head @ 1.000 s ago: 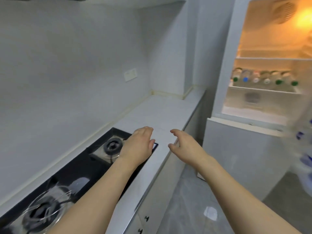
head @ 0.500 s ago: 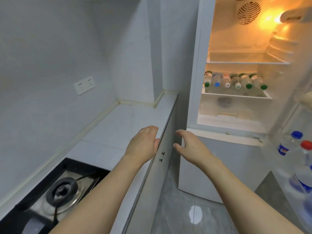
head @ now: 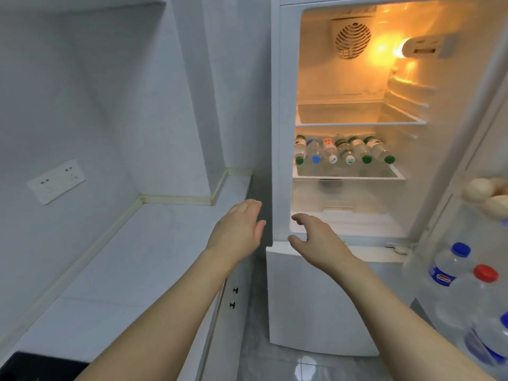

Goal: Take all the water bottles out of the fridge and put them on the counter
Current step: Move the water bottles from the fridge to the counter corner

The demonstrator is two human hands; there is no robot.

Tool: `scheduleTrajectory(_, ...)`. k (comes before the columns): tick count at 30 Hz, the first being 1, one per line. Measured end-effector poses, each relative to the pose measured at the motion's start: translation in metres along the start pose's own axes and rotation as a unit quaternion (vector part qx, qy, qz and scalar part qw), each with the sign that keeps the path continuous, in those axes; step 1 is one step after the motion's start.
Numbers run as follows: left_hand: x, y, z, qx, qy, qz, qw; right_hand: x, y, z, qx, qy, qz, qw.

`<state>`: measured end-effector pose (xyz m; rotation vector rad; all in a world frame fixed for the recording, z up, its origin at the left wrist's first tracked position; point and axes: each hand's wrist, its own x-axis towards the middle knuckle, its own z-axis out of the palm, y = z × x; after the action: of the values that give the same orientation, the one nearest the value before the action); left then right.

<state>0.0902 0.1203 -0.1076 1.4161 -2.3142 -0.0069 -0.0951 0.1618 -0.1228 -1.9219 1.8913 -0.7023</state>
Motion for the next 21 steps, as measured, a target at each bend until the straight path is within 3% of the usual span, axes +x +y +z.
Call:
scheduleTrajectory(14,0.161,0.051,0.077,-0.093,-0.03,-0.004,0.995,0.139,0.099,-0.053,0.033,0.076,0.06,0.995)
scheduleTrajectory(18,0.218,0.059,0.1,-0.161,-0.052,-0.054,0.984,0.195,0.13,-0.063,0.063,0.091,0.088,0.99)
scheduleTrajectory(21,0.26,0.066,0.124,-0.225,-0.074,-0.117,0.965,0.237,0.154,-0.063,0.156,0.097,0.144,0.972)
